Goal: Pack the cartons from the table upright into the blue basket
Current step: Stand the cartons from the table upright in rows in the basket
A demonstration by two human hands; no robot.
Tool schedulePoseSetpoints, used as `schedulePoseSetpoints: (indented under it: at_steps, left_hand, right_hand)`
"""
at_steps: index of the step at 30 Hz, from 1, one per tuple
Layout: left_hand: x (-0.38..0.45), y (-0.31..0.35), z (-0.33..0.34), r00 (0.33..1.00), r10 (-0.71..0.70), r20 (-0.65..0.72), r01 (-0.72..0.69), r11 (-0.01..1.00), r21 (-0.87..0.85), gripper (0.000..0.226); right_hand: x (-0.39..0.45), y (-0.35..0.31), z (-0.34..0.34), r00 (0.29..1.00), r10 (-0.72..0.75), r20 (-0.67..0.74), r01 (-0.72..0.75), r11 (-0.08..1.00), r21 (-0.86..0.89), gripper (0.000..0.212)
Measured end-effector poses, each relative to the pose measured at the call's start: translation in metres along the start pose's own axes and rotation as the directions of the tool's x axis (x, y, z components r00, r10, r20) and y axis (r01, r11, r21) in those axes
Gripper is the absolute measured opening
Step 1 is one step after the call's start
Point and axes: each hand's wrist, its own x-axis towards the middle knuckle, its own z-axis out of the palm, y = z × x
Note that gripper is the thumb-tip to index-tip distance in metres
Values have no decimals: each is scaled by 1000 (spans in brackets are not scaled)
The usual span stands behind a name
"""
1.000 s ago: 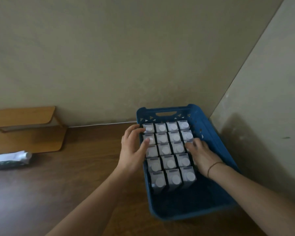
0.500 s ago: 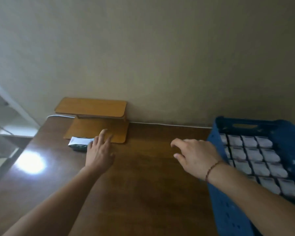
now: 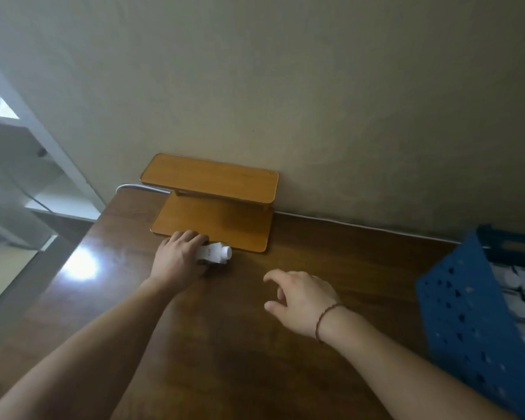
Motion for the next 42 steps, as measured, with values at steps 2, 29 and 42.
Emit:
schedulePoseSetpoints:
  at_steps: [2,29,42]
  left_hand:
    - [-15,20,5,989,35,-144,-54,990,-133,59]
    - [15,441,-45,951,102,-293,-300,548,-781,31]
    - [30,490,-38,973,47,-225,-196,681,-706,27]
  right_hand:
    - [2,6,0,997,68,-36,-60,977,206,63]
    - [-333,290,-137,813,386,-436,-442,896,-32,59]
    - [-286,353,-50,914,395,-91,-405,900,-163,44]
